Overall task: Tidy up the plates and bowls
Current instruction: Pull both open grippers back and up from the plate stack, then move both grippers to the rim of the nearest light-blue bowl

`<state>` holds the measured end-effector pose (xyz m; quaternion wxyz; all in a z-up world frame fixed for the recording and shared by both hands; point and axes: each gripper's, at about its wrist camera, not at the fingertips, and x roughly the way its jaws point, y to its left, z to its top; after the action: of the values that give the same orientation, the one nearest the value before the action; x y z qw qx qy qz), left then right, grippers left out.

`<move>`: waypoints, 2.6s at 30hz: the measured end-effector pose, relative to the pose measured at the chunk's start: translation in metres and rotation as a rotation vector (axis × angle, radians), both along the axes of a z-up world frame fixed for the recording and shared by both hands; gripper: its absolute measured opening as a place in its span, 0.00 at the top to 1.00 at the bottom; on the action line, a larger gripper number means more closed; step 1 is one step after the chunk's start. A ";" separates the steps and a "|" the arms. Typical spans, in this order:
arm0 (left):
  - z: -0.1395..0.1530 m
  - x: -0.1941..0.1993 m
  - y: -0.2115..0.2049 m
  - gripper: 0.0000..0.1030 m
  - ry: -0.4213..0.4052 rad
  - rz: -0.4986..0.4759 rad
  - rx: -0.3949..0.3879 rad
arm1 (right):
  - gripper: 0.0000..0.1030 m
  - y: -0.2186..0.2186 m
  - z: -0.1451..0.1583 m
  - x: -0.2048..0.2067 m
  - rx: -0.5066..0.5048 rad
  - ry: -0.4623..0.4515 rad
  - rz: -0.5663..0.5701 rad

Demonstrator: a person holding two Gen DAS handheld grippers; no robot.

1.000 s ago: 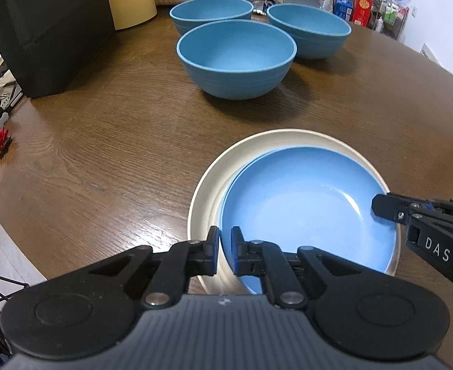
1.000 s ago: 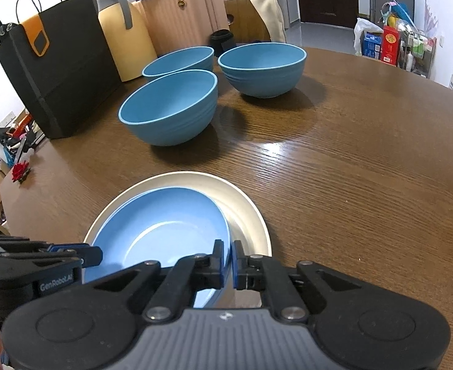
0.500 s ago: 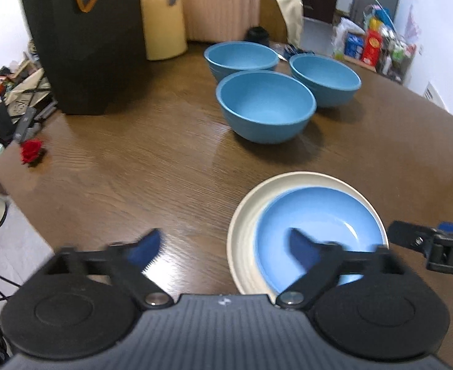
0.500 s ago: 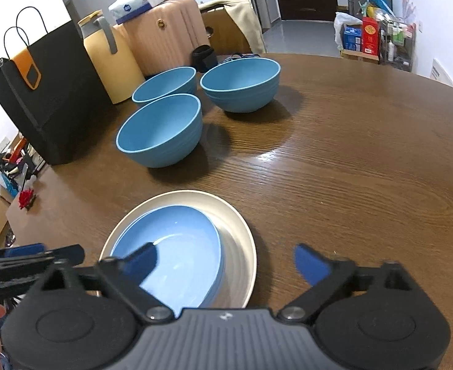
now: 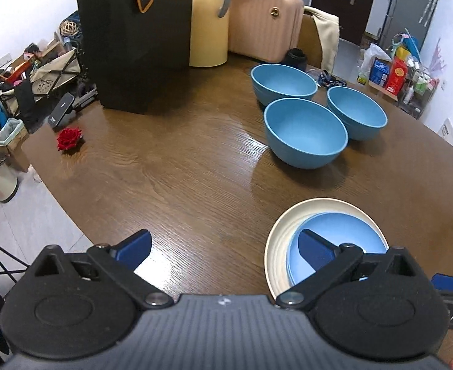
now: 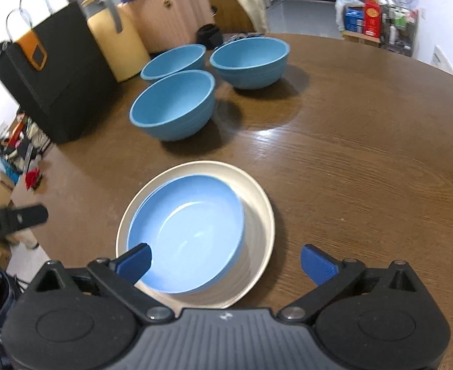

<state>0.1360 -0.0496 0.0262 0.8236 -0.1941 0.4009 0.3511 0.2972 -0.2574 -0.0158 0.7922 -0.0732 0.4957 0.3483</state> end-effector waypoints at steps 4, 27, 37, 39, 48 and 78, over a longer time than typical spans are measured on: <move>0.002 0.003 0.004 0.00 0.000 0.026 -0.014 | 0.00 0.006 0.003 0.003 0.016 -0.002 0.034; -0.006 0.070 0.072 0.00 0.011 -0.208 -0.044 | 0.00 0.037 0.004 0.027 -0.058 -0.042 -0.230; -0.011 0.103 0.133 0.00 0.010 -0.346 -0.066 | 0.00 0.088 0.010 0.031 -0.106 -0.042 -0.369; -0.013 0.108 0.146 0.00 0.012 -0.365 -0.071 | 0.00 0.098 0.011 0.033 -0.111 -0.044 -0.392; -0.021 0.140 0.184 0.00 0.035 -0.479 -0.075 | 0.00 0.129 0.020 0.048 -0.073 -0.032 -0.540; -0.066 0.250 0.189 0.04 0.148 -0.538 -0.092 | 0.14 0.190 -0.016 0.129 -0.166 0.010 -0.624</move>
<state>0.3861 0.1396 -0.0393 0.8460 -0.0916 0.5127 0.1144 0.4266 -0.0676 -0.0315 0.8498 0.0196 0.5247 0.0473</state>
